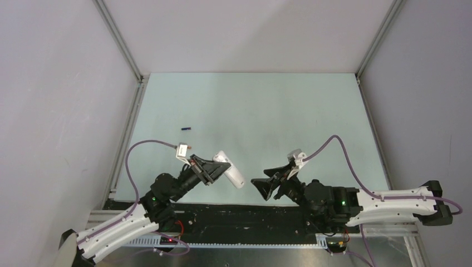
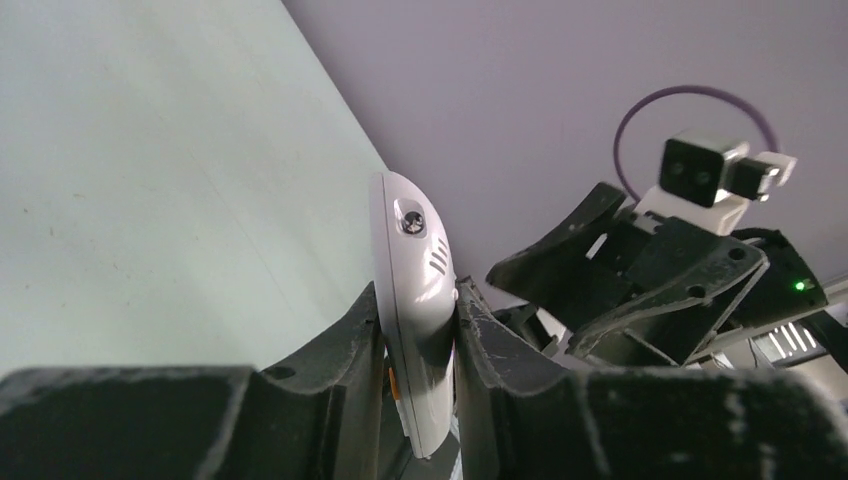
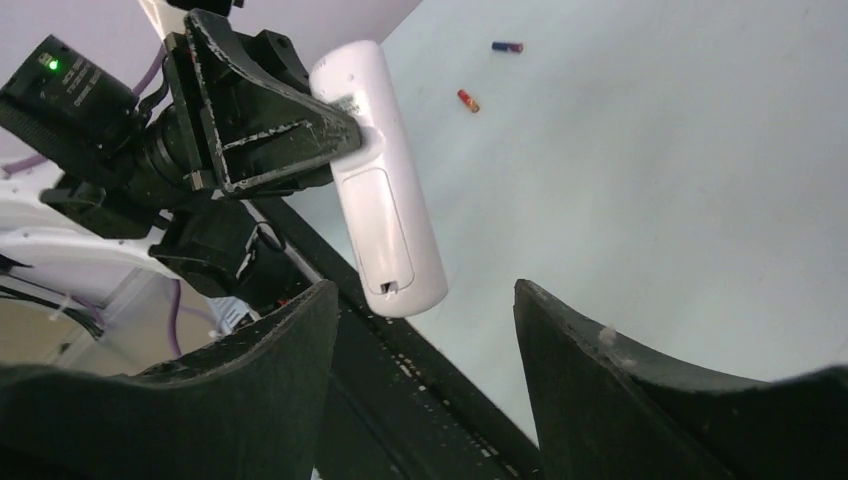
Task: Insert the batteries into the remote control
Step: Adjust the remote control.
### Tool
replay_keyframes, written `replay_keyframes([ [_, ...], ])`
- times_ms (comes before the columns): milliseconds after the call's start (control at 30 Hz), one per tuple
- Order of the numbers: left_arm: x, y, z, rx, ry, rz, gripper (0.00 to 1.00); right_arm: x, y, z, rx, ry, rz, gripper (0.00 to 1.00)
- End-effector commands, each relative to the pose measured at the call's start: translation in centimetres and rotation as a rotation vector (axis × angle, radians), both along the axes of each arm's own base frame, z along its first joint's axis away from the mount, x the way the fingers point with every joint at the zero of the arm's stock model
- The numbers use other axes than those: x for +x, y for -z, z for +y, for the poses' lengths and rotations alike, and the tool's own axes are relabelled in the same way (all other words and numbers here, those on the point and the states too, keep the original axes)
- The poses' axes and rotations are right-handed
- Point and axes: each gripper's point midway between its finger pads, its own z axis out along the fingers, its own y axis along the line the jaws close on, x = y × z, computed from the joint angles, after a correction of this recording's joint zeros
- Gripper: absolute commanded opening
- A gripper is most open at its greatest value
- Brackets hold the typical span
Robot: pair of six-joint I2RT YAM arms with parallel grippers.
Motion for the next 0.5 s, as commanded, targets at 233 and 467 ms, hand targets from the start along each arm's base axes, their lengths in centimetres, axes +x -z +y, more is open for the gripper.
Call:
replay_keyframes([
  [233,0.5,-3.7,1.8,-0.182,-0.082,-0.082,0.0,0.0,-0.9,2.7,0.265,0.03,0.196,0.85],
  [467,0.6,-4.1,2.0,-0.243,-0.08,-0.036,0.0,0.7,-0.9,2.0,0.457,0.034,0.307,0.69],
])
